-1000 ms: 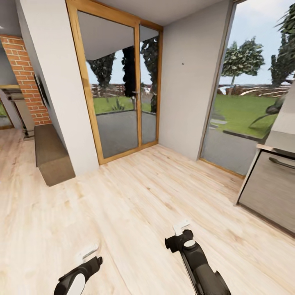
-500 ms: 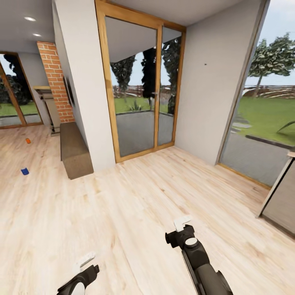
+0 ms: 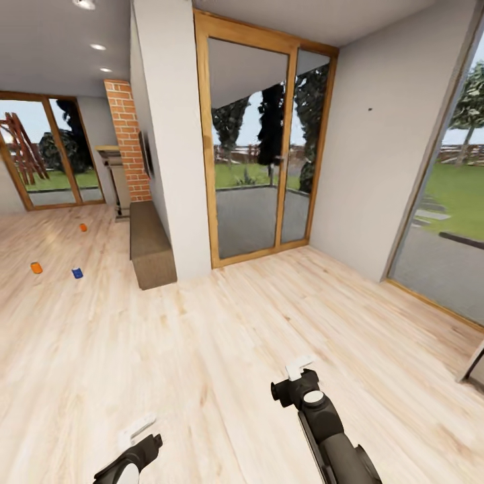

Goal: Put the three can of soda from the living room inside the tash can in the kitchen.

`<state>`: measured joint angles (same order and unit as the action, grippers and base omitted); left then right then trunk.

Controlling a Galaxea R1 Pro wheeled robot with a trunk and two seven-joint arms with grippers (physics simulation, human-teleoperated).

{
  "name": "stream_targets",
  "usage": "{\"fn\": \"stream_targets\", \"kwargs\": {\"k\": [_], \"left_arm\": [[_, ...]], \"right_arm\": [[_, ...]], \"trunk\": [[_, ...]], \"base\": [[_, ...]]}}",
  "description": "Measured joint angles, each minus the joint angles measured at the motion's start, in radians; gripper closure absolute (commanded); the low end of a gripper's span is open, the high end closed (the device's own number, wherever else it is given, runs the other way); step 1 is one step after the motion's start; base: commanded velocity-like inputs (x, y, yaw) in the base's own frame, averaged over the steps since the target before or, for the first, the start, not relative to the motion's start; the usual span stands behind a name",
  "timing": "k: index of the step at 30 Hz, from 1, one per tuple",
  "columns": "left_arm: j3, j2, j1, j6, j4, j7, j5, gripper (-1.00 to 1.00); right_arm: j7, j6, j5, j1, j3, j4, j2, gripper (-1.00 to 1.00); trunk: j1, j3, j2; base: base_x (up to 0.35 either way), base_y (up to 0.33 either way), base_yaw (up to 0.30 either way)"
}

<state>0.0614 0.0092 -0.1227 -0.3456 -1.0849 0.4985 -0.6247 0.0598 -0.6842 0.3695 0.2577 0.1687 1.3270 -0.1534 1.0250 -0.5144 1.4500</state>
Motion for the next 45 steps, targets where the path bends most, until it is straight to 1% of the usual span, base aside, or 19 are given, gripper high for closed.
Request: {"fn": "stream_targets", "kwargs": {"k": [13, 21, 23, 24, 26, 30, 34, 45], "left_arm": [[0.0, 0.0, 0.0, 0.004, 0.001, 0.0, 0.0, -1.0], [-0.001, 0.002, 0.0, 0.006, 0.001, 0.001, 0.0, -1.0], [-0.008, 0.002, 0.0, 0.006, 0.002, 0.001, 0.0, -1.0], [-0.028, 0.003, 0.0, 0.005, 0.002, 0.0, 0.0, -1.0], [-0.043, 0.003, 0.0, 0.005, 0.002, -0.001, -0.002, -1.0], [-0.061, 0.003, 0.0, 0.005, 0.002, -0.002, -0.003, -1.0], [-0.066, 0.002, 0.0, 0.005, 0.002, -0.003, -0.004, -1.0], [-0.069, 0.002, 0.0, 0.005, 0.002, -0.003, -0.003, -1.0]], "right_arm": [[0.0, -0.001, 0.003, 0.0, 0.0, -0.001, 0.0, -1.0], [0.003, 0.002, 0.001, 0.0, -0.001, -0.011, 0.0, -1.0], [0.003, 0.001, 0.002, -0.001, 0.001, -0.012, 0.0, -1.0], [0.003, 0.0, 0.003, -0.003, 0.001, -0.012, 0.0, -1.0], [0.003, 0.0, 0.003, -0.004, 0.002, -0.012, 0.0, -1.0], [0.003, -0.001, 0.003, -0.006, 0.003, -0.01, 0.0, -1.0], [0.003, -0.001, 0.002, -0.007, 0.003, -0.006, 0.0, -1.0], [0.003, -0.001, 0.003, -0.008, 0.003, -0.005, 0.0, -1.0]], "trunk": [[0.0, 0.006, 0.0], [0.0, 0.006, 0.0], [0.0, 0.006, 0.0], [0.0, 0.006, 0.0], [0.0, 0.006, 0.0], [0.0, 0.006, 0.0], [0.0, 0.006, 0.0], [0.0, 0.006, 0.0]], "base": [[0.06, 0.029, 0.279], [0.2, 0.178, 0.072], [0.242, 0.229, 0.01], [0.246, 0.233, 0.005], [0.248, 0.235, 0.004], [0.249, 0.241, 0.039], [0.251, 0.247, 0.196], [0.277, 0.229, 0.29]]}}
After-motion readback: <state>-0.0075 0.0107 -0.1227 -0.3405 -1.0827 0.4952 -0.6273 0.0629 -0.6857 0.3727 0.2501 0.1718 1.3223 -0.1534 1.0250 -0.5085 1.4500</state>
